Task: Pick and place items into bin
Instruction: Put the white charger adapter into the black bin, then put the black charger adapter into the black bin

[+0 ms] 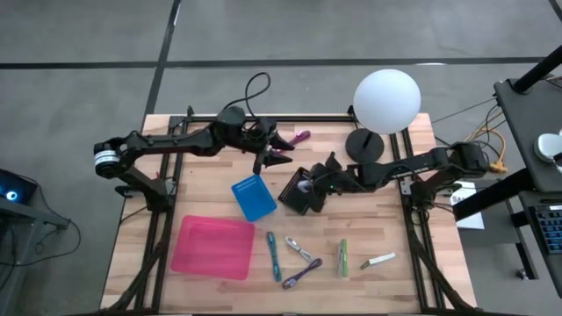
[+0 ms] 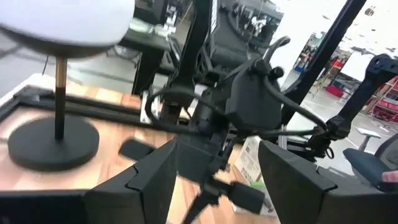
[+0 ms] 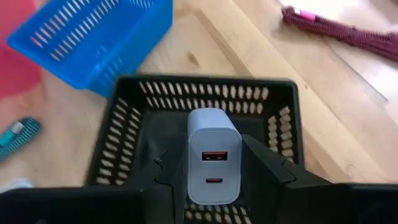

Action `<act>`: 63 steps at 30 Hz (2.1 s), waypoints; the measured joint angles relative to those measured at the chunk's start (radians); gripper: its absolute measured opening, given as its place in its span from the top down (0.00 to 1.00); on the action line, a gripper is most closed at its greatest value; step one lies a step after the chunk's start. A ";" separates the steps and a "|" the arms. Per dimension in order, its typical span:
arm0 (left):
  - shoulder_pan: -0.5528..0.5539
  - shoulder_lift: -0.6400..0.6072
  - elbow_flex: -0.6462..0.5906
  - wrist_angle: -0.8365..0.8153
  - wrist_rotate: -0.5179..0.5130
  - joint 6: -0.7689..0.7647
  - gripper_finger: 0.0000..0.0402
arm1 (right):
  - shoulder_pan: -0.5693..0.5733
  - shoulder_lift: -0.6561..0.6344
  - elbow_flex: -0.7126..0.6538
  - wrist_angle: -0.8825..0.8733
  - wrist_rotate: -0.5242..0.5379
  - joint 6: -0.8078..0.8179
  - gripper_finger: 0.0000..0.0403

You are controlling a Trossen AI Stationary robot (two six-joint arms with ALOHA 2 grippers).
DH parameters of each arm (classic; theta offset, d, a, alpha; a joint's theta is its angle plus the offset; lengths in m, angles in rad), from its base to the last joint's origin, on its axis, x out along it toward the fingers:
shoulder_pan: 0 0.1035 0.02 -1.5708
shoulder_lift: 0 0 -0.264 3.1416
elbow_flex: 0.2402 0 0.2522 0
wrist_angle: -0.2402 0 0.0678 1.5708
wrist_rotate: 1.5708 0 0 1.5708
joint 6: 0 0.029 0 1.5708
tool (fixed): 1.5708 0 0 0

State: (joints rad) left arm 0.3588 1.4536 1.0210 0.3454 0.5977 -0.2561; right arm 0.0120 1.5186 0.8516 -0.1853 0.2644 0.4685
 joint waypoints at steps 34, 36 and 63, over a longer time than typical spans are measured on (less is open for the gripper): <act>0.055 0.000 -0.001 -0.143 -0.010 0.002 0.48 | 0.001 0.004 0.009 -0.018 0.128 -0.004 0.62; 0.081 0.000 -0.001 -0.188 -0.048 0.002 0.48 | 0.001 0.002 0.012 -0.017 0.128 -0.004 0.63; 0.449 0.059 0.017 -0.756 -0.585 0.143 0.48 | 0.001 0.001 0.176 -0.020 0.127 -0.024 0.65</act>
State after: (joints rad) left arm 0.8077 1.5128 1.0378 -0.4104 0.0131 -0.1131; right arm 0.0126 1.5196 1.0275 -0.2052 0.3918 0.4447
